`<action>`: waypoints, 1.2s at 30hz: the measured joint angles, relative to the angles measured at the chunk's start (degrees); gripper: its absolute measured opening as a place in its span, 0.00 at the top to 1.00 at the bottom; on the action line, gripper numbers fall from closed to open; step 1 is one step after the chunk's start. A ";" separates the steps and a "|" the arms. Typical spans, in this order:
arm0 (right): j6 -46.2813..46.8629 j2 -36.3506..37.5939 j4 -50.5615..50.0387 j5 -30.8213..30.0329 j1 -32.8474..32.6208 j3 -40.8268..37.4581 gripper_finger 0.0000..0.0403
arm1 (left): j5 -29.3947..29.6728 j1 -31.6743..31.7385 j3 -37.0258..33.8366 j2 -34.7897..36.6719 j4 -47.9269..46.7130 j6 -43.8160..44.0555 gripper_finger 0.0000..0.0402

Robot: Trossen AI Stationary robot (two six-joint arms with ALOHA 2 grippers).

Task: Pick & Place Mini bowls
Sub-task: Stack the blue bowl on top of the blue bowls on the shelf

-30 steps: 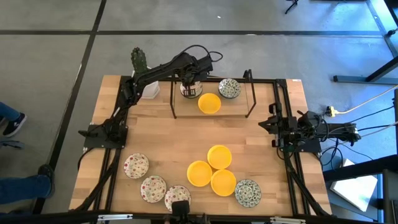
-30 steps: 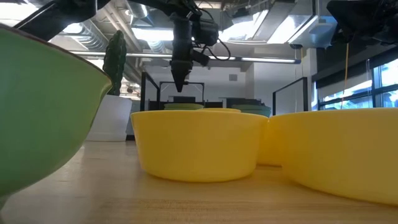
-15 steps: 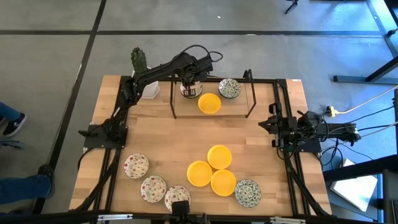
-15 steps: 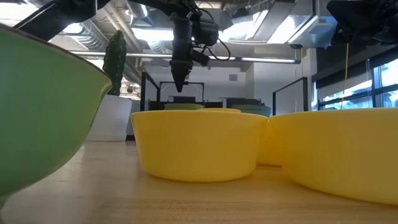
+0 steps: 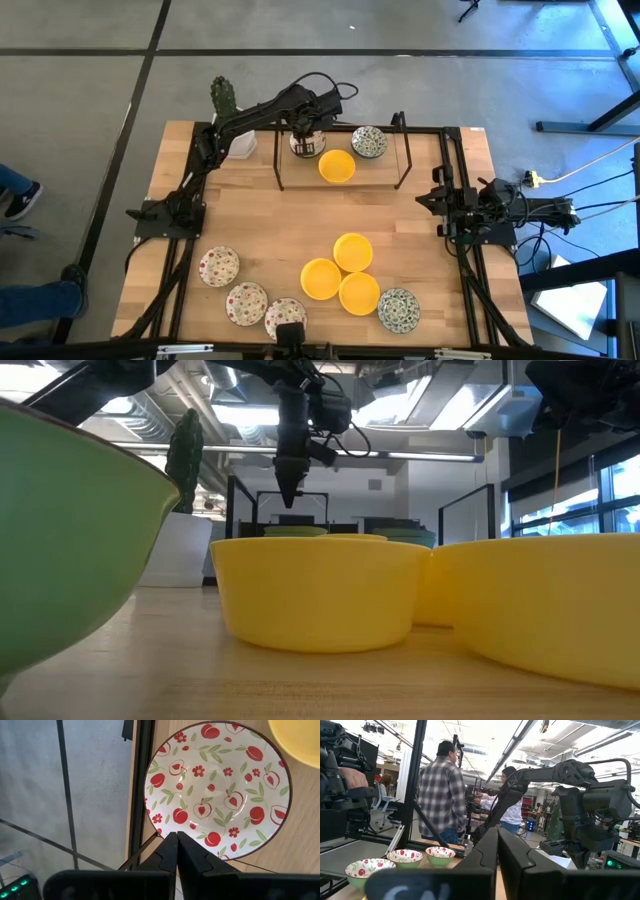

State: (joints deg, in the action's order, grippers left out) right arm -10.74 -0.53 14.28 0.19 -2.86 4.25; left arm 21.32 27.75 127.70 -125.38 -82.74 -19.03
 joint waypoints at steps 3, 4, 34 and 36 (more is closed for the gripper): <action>0.00 0.00 -0.01 0.00 -0.01 0.00 0.96 | 0.00 0.00 0.00 0.00 -0.01 0.01 0.99; 0.00 0.01 0.00 0.00 -0.01 0.00 0.96 | 0.00 0.00 0.00 0.00 0.00 0.02 0.99; -0.29 0.00 0.00 0.00 -0.01 0.00 0.96 | -0.01 -0.02 0.02 0.00 -0.42 0.27 1.00; -0.14 0.02 0.00 0.00 0.00 0.00 0.96 | -0.03 -0.02 0.02 0.00 -0.89 0.58 0.99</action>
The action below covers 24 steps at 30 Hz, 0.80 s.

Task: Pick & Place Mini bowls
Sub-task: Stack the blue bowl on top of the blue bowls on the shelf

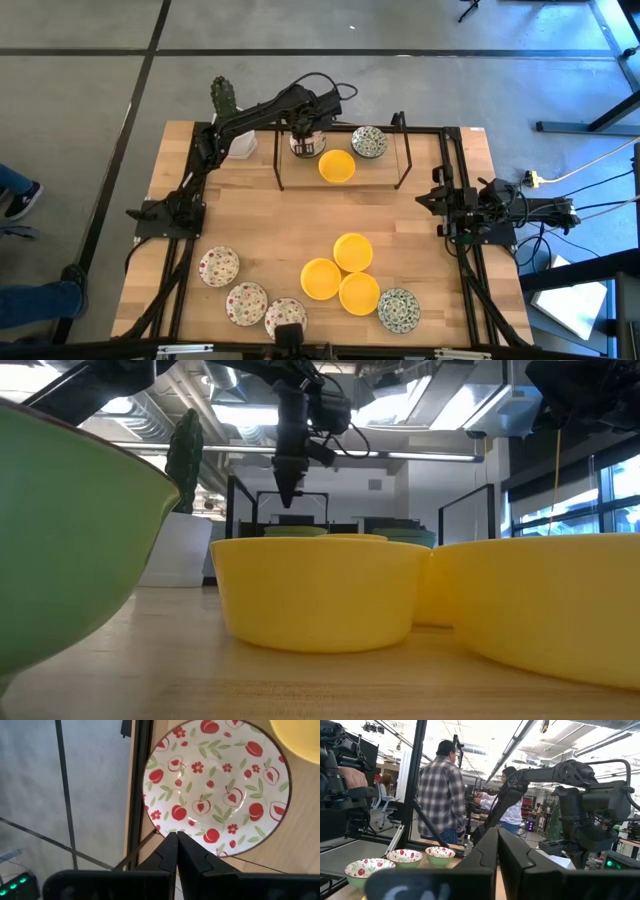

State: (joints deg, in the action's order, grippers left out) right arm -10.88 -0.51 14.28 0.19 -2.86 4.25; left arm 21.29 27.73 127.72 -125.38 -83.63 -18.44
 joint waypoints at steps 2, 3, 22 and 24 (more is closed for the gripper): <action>0.25 -0.02 0.00 0.00 0.00 0.00 0.96 | -0.73 -0.04 0.00 0.00 -0.76 0.76 0.99; 0.41 -0.02 0.00 0.00 0.01 0.00 0.96 | -1.29 -0.04 0.00 0.00 -1.14 1.18 1.00; -0.07 -0.02 0.00 -0.09 0.00 0.00 0.96 | -4.30 -1.07 0.00 0.00 -2.83 2.22 1.00; 0.20 0.00 0.00 -0.07 -0.01 0.00 0.96 | -2.36 -3.14 0.00 0.00 -3.73 1.70 1.00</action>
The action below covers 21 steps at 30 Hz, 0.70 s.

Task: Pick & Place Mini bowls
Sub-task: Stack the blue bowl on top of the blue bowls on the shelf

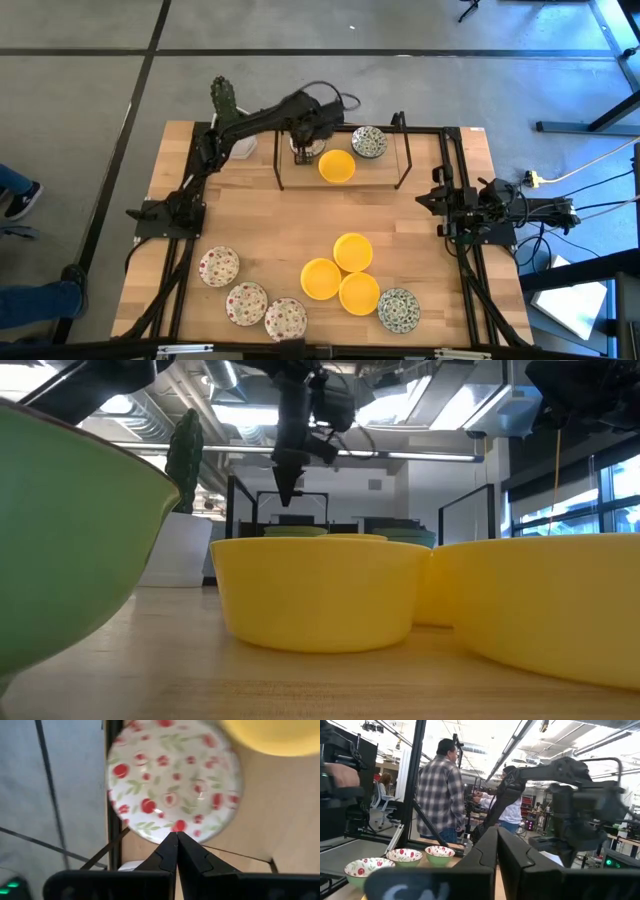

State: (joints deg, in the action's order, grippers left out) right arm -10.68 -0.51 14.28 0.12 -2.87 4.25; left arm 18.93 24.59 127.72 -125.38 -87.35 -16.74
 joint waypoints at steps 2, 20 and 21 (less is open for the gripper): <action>0.06 0.00 0.00 0.02 0.02 0.00 0.96 | 2.03 -2.46 0.00 0.00 -0.88 -1.27 0.99; 1.01 -0.02 -1.39 1.10 0.00 0.02 0.96 | -10.13 -23.33 -20.62 36.63 15.56 4.89 0.99; 1.28 -0.02 -1.40 1.16 0.00 0.02 0.96 | -9.84 -24.85 -26.95 40.75 19.60 6.08 0.99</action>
State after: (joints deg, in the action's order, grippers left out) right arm -9.39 -0.54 12.88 1.28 -2.87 4.27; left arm 9.09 -0.26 100.77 -84.63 -67.75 -10.66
